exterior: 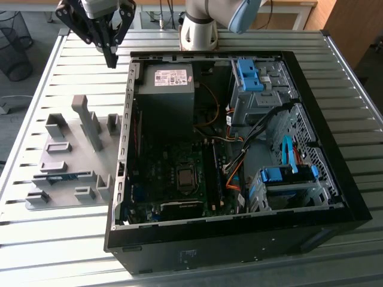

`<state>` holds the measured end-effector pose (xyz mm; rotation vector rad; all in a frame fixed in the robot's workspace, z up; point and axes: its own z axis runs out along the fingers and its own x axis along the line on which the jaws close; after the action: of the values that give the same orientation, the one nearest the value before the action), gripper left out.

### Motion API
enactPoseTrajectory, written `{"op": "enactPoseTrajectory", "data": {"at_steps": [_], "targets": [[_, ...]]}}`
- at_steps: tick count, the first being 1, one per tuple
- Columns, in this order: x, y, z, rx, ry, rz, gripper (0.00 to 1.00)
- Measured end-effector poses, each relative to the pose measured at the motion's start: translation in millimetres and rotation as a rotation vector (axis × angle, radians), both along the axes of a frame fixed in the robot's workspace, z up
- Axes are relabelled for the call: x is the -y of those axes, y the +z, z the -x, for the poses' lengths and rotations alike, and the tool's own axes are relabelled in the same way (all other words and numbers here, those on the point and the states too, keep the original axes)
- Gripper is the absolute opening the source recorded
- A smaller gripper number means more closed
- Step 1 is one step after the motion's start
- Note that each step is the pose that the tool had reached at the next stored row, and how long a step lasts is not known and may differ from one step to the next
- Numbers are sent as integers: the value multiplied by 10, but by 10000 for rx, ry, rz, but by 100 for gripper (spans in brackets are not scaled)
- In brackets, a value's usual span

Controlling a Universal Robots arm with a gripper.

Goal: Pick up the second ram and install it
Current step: 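Reach for the second ram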

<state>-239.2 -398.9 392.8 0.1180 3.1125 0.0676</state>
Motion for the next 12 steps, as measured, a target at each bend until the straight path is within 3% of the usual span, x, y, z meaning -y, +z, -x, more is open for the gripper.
{"op": "enactPoseTrajectory", "data": {"at_steps": [12], "targets": [[0,-2,45,-1,0,0,10]]}}
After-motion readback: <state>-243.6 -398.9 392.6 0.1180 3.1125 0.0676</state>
